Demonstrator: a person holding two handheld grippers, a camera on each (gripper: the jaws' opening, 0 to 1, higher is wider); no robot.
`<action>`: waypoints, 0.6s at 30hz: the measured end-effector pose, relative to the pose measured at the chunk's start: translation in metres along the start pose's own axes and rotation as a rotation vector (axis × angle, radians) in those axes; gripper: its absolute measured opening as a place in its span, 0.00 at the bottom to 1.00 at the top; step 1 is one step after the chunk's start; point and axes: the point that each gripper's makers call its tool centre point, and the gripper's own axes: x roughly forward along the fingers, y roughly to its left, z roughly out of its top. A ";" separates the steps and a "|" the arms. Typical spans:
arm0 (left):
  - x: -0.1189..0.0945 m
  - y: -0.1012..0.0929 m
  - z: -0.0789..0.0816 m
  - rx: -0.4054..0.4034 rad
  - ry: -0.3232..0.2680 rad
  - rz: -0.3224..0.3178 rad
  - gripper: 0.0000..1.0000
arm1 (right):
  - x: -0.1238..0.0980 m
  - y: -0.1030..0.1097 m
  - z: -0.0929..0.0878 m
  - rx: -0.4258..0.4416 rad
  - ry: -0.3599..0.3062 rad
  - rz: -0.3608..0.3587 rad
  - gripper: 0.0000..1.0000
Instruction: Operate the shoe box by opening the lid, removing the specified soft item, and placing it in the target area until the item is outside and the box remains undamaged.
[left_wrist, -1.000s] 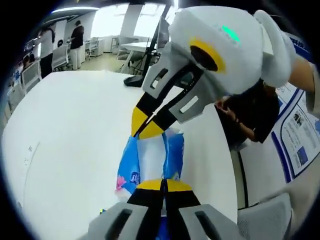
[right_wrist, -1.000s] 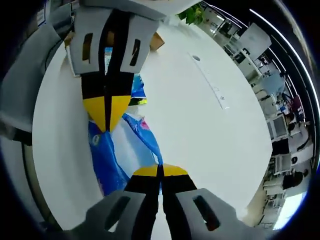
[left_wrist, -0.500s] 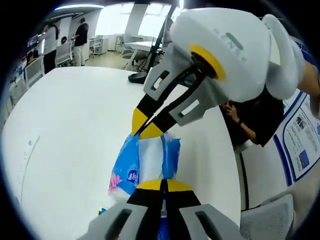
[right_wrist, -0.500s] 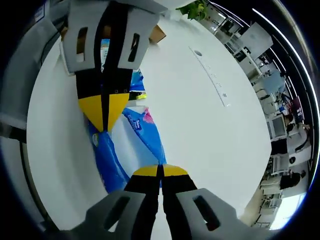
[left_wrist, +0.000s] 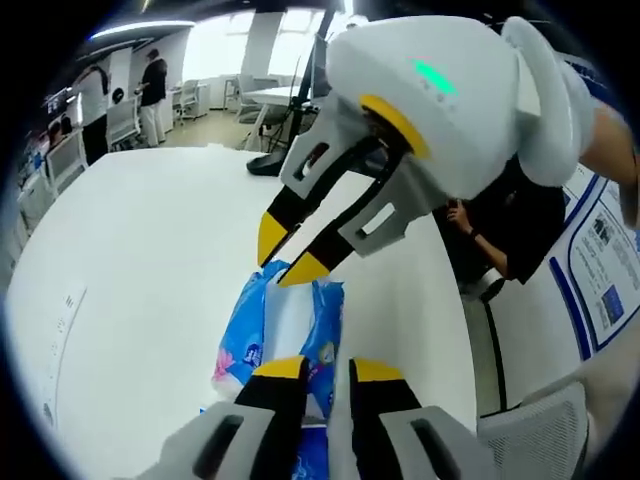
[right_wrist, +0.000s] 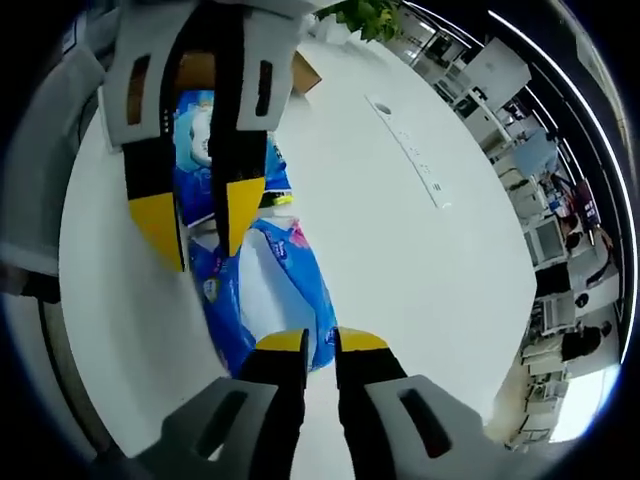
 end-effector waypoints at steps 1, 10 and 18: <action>-0.002 -0.001 0.001 0.004 -0.001 0.004 0.20 | -0.002 0.000 0.001 0.004 -0.004 -0.002 0.13; -0.027 -0.010 -0.004 0.027 -0.013 0.042 0.27 | -0.027 -0.004 0.010 0.163 -0.066 -0.044 0.19; -0.056 -0.012 -0.016 0.013 -0.045 0.089 0.35 | -0.048 0.001 0.022 0.252 -0.119 -0.048 0.28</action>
